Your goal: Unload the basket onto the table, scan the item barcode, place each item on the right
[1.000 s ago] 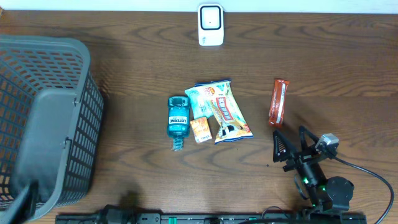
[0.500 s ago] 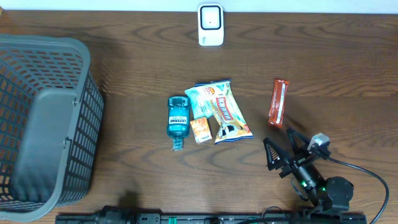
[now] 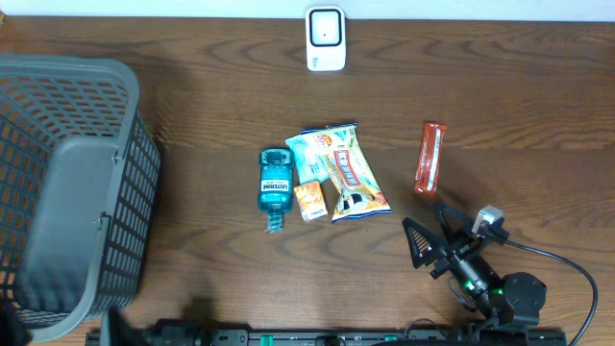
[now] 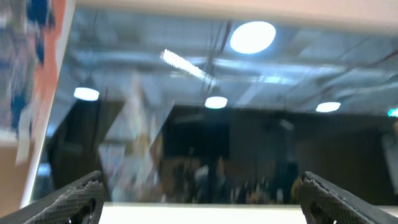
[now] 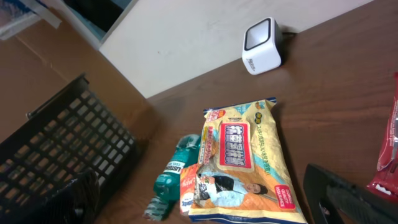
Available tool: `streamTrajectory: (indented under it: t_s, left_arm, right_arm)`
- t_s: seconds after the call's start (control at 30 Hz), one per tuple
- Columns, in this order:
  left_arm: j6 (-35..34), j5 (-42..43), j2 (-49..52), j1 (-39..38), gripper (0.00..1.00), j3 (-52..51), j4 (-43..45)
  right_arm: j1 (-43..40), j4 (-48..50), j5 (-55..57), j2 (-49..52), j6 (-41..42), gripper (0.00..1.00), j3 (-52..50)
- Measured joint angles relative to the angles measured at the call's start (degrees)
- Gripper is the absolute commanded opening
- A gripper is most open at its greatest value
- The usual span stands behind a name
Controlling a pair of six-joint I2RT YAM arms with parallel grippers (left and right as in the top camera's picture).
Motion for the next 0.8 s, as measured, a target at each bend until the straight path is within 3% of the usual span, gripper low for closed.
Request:
streamTrajectory:
  t_s: [0.4,0.8]
  left_arm:
    - [-2.64,-0.66,4.92,0.00,0.98,-21.09,0.74]
    - [-2.97,10.84,4.98,0.00,0.98,-39.63,6.01]
  right_arm:
    - [0.00,-0.09,-1.38,0.00,-1.84,0.99,0.00]
    - [0.00,-0.09,0.81,0.24,-2.54,0.99,0.02]
